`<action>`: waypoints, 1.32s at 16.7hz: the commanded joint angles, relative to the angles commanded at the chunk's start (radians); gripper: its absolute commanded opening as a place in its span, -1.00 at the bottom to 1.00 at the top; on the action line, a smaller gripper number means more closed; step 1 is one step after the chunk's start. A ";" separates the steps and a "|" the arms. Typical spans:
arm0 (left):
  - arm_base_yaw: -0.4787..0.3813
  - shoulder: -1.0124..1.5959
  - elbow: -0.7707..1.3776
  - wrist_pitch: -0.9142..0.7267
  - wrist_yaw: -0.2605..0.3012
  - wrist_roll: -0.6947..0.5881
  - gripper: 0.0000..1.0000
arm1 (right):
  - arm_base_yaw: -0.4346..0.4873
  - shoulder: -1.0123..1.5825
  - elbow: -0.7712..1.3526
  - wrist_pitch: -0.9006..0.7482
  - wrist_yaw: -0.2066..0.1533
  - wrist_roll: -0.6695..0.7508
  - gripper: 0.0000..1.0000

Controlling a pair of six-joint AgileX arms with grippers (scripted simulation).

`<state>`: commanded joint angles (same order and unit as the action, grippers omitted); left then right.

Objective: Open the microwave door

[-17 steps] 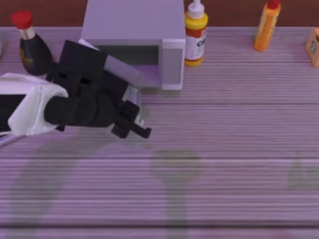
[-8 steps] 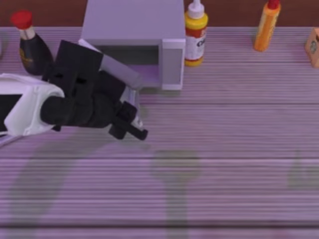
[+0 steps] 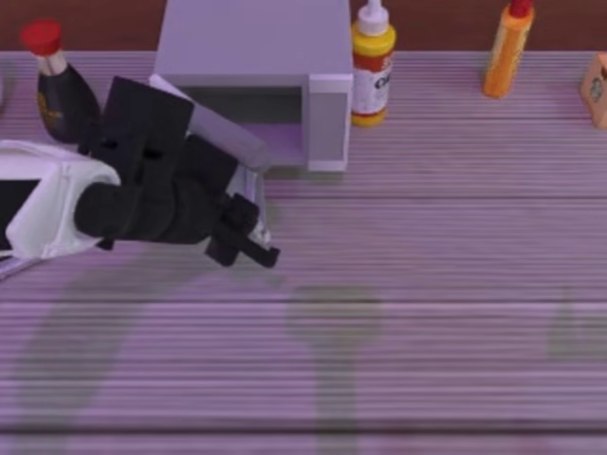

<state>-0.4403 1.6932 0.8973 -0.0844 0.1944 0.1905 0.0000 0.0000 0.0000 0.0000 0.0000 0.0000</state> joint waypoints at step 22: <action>0.012 -0.009 -0.006 -0.005 0.028 0.030 -1.00 | 0.000 0.000 0.000 0.000 0.000 0.000 1.00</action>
<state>-0.4280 1.6838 0.8915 -0.0896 0.2224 0.2201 0.0000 0.0000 0.0000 0.0000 0.0000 0.0000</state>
